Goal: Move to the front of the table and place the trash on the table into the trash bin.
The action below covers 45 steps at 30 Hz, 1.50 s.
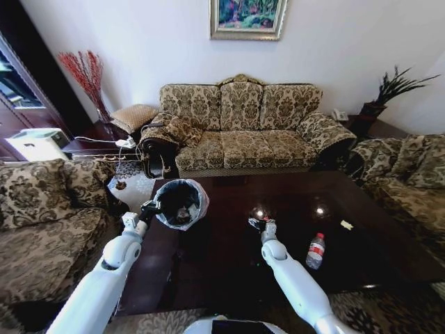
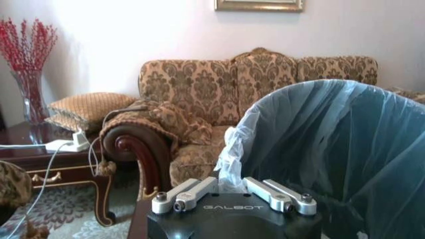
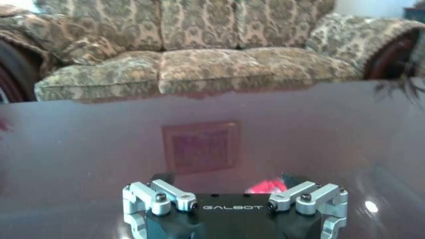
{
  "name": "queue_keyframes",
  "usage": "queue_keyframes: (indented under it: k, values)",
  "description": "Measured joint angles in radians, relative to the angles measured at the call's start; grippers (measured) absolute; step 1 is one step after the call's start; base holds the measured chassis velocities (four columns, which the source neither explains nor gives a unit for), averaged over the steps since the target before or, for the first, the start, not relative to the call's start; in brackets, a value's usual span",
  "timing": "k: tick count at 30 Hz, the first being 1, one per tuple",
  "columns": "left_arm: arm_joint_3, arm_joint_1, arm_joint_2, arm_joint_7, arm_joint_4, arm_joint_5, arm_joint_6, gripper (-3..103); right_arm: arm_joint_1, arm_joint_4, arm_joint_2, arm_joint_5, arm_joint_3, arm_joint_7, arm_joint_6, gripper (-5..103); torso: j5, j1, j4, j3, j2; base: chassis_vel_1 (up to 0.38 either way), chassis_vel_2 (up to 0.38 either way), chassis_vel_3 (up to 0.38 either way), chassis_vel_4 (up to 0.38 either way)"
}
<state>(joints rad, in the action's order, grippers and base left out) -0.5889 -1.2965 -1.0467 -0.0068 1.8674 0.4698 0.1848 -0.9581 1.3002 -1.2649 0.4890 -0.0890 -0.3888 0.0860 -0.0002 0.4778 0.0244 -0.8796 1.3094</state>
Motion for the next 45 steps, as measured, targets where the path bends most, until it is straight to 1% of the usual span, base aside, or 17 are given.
queue_keyframes:
  k: [8, 12, 15, 20, 21, 22, 24, 25, 28, 30, 34, 35, 37, 38, 40, 42, 45]
  values:
    - [0.001, 0.001, -0.001, 0.005, -0.004, 0.0, -0.001, 1, -0.021, -0.022, -0.009, 0.029, -0.023, -0.017, 0.006, 100, 0.0004, 0.003, -0.0005, -0.001, -0.001, 0.014, -0.009, -0.007, 0.014]
    - [0.005, 0.002, -0.001, 0.005, -0.004, -0.001, -0.001, 1, 0.003, -0.084, -0.025, 0.04, -0.031, 0.009, -0.029, 100, 0.0002, 0.003, -0.0006, -0.001, -0.001, 0.0, 0.0, 0.0, 0.0]
    - [0.006, 0.002, -0.001, 0.005, -0.004, 0.005, -0.001, 1, 0.033, -0.169, -0.047, 0.034, -0.034, 0.063, -0.085, 100, 0.0003, 0.002, -0.0001, -0.001, -0.001, 0.0, 0.0, 0.0, 0.0]
    - [0.006, 0.002, 0.002, 0.005, -0.002, 0.015, -0.001, 1, 0.052, -0.226, -0.065, 0.033, -0.037, 0.109, -0.118, 100, 0.0002, 0.002, -0.0001, -0.001, -0.001, 0.0, 0.0, 0.0, 0.0]
    - [0.008, 0.002, 0.002, 0.005, -0.002, 0.015, 0.0, 1, 0.059, -0.246, -0.075, 0.033, -0.04, 0.117, -0.13, 96, 0.0002, 0.002, -0.0002, -0.001, -0.001, 0.0, 0.0, 0.0, 0.0]
    - [0.009, 0.002, 0.002, 0.005, -0.001, 0.016, 0.002, 1, 0.063, -0.256, -0.081, 0.033, -0.042, 0.12, -0.136, 96, 0.0002, 0.002, -0.0002, -0.001, -0.001, 0.0, 0.0, 0.0, 0.0]
    - [0.009, 0.003, 0.002, 0.005, 0.0, 0.016, 0.003, 1, 0.066, -0.26, -0.082, 0.033, -0.043, 0.12, -0.139, 85, 0.0002, 0.002, -0.0004, -0.001, -0.001, 0.0, 0.0, 0.0, 0.0]
    - [0.009, 0.003, 0.002, 0.005, 0.0, 0.016, 0.003, 1, 0.066, -0.26, -0.082, 0.033, -0.043, 0.12, -0.139, 85, 0.0002, 0.002, -0.0004, -0.001, -0.001, 0.0, 0.0, 0.0, 0.0]
    - [0.01, 0.002, -0.001, 0.006, 0.0, 0.016, 0.003, 1, 0.064, -0.252, -0.078, 0.033, -0.043, 0.119, -0.14, 69, 0.0001, 0.002, -0.0004, -0.001, -0.001, 0.0, 0.0, 0.0, 0.0]
    - [0.01, 0.002, -0.001, 0.007, 0.0, 0.016, 0.003, 1, 0.063, -0.248, -0.077, 0.033, -0.043, 0.118, -0.14, 69, 0.0001, 0.002, -0.0003, -0.001, -0.001, 0.0, 0.0, 0.0, 0.0]
    - [0.013, 0.003, -0.002, 0.008, 0.003, 0.015, 0.004, 1, 0.056, -0.232, -0.074, 0.033, -0.042, 0.108, -0.138, 47, 0.0002, 0.002, -0.0004, -0.001, -0.001, 0.0, 0.0, 0.0, 0.0]
    - [0.013, 0.003, -0.002, 0.008, 0.003, 0.015, 0.004, 1, 0.056, -0.232, -0.074, 0.033, -0.042, 0.108, -0.138, 47, 0.0002, 0.002, -0.0004, -0.001, -0.001, 0.0, 0.0, 0.0, 0.0]
    - [0.013, 0.004, -0.001, 0.008, 0.008, 0.015, 0.004, 1, 0.061, -0.237, -0.075, 0.033, -0.043, 0.108, -0.138, 37, 0.0001, 0.002, -0.0003, -0.001, -0.001, 0.0, 0.0, 0.0, 0.0]
    - [0.013, 0.004, -0.001, 0.008, 0.008, 0.015, 0.004, 1, 0.061, -0.237, -0.075, 0.033, -0.043, 0.108, -0.138, 37, 0.0001, 0.002, -0.0003, -0.001, -0.001, 0.0, 0.0, 0.0, 0.0]
    - [0.013, 0.004, -0.001, 0.008, 0.01, 0.015, 0.004, 1, 0.068, -0.25, -0.076, 0.034, -0.046, 0.109, -0.138, 27, 0.0, 0.002, -0.0002, -0.001, -0.001, 0.0, 0.0, 0.0, 0.0]
    - [0.012, 0.003, 0.0, 0.009, 0.013, 0.015, 0.004, 1, 0.07, -0.254, -0.077, 0.035, -0.052, 0.112, -0.138, 24, 0.0, 0.002, -0.0002, -0.001, -0.001, 0.0, 0.0, 0.0, 0.0]
    - [0.01, 0.002, 0.0, 0.009, 0.016, 0.015, 0.004, 1, 0.068, -0.25, -0.074, 0.035, -0.054, 0.112, -0.137, 24, 0.0002, 0.002, -0.0001, -0.001, -0.001, 0.0, 0.0, 0.0, 0.0]
